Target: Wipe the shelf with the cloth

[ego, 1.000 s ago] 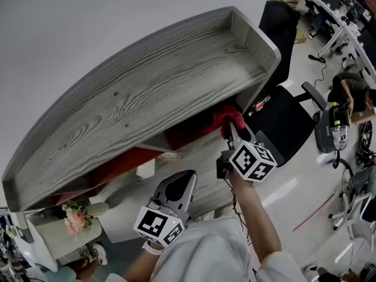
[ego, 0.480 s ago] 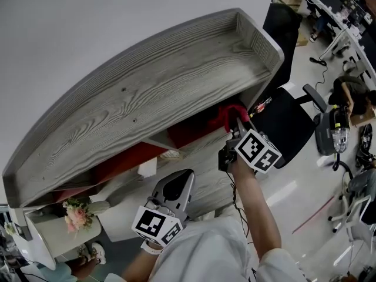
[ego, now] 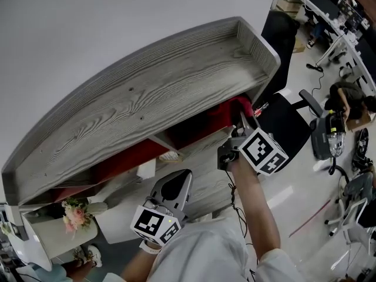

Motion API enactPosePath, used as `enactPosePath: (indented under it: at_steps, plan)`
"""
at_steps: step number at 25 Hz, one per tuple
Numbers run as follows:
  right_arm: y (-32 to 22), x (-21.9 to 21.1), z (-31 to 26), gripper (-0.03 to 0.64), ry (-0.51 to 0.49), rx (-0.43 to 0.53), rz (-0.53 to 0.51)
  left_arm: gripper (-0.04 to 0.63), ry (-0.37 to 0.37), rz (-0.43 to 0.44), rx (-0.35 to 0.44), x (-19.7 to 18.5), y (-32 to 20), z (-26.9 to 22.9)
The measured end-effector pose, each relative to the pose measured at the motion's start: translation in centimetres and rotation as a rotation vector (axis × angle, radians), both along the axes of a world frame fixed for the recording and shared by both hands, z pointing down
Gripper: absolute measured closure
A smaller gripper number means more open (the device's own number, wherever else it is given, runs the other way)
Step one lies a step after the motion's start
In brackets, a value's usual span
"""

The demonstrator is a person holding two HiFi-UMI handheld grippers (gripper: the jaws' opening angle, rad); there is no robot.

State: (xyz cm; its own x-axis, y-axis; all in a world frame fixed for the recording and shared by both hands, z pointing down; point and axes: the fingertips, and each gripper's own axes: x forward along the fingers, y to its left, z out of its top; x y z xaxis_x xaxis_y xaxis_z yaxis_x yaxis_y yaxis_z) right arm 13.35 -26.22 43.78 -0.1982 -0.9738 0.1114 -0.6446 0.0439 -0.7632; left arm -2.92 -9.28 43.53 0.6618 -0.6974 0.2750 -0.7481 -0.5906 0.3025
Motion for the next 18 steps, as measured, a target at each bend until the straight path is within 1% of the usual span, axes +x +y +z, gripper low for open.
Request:
enactPosePath:
  at_steps: [5, 7, 12, 18]
  plan:
    - [0.2, 0.3, -2.5, 0.486, -0.141, 0.020, 0.013, 0.589, 0.006, -0.007, 0.009, -0.4, 0.2, -0.3]
    - [0.2, 0.4, -3.3, 0.486, -0.177, 0.024, 0.018, 0.589, 0.009, -0.012, 0.011, -0.7, 0.3, -0.3]
    - [0.3, 0.4, -5.7, 0.486, -0.169, 0.067, 0.026, 0.589, 0.013, -0.018, 0.020, -1.3, 0.7, -0.9]
    - [0.2, 0.3, -9.4, 0.486, -0.149, 0.155, 0.040, 0.589, 0.021, -0.031, 0.026, -1.7, 1.1, -1.1]
